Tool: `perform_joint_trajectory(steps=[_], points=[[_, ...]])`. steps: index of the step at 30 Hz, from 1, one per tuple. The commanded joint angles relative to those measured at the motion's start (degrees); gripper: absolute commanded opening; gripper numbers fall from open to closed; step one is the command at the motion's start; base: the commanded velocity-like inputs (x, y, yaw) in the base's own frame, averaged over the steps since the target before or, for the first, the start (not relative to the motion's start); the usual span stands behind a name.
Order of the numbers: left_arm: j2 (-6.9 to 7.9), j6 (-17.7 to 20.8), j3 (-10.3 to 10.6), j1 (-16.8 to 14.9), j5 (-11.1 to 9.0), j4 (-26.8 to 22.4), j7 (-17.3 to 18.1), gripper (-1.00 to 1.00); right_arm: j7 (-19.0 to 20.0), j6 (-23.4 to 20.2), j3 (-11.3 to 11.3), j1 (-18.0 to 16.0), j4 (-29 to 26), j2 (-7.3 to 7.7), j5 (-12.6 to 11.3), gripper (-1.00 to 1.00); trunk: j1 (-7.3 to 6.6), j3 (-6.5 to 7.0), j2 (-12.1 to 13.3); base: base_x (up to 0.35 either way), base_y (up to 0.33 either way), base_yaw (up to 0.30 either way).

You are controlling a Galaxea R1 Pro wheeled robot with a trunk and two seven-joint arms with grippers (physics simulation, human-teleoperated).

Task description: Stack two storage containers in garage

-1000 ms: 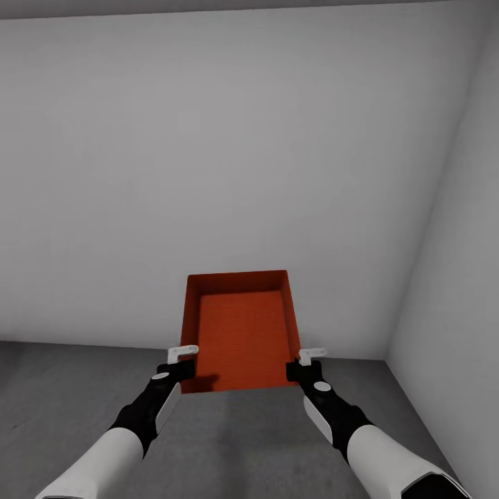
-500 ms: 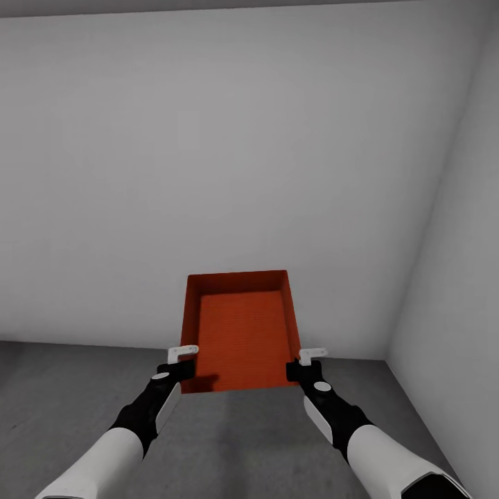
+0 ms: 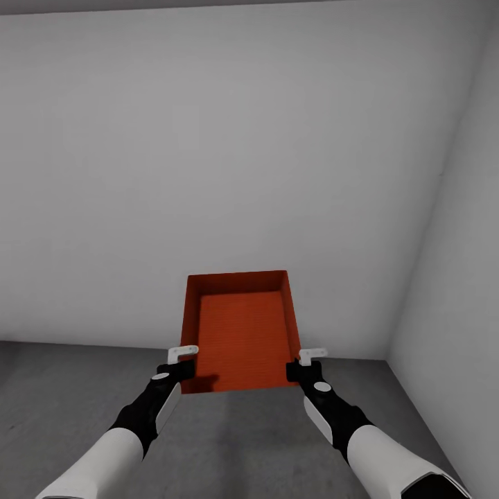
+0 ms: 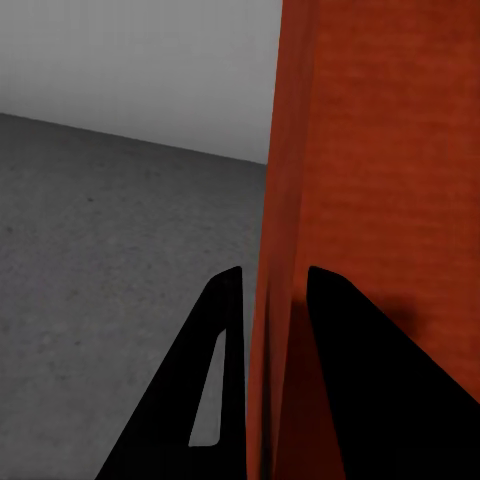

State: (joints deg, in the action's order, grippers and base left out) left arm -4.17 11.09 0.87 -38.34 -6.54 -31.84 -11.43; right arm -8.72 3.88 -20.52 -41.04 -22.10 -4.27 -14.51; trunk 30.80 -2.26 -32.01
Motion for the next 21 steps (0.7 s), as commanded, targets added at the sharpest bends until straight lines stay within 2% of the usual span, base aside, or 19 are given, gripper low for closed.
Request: perform_joint_trajectory(steps=[1, 21], points=[[0.04, 0.3, -0.7, -0.1, 0.1, -0.3, -0.5, -1.00, -4.3, 0.3, 0.5, -0.1, 2.9, 3.13, -0.9, -1.00, 0.25, -0.29, -0.5, 0.000, 0.000, 0.000], [0.04, 0.3, -0.7, -0.1, 0.1, -0.3, -0.5, -1.00, -4.3, 0.3, 0.5, -0.1, 2.9, 3.09, -0.9, -1.00, 4.64, -3.88, -8.6, 0.000, 0.000, 0.000]])
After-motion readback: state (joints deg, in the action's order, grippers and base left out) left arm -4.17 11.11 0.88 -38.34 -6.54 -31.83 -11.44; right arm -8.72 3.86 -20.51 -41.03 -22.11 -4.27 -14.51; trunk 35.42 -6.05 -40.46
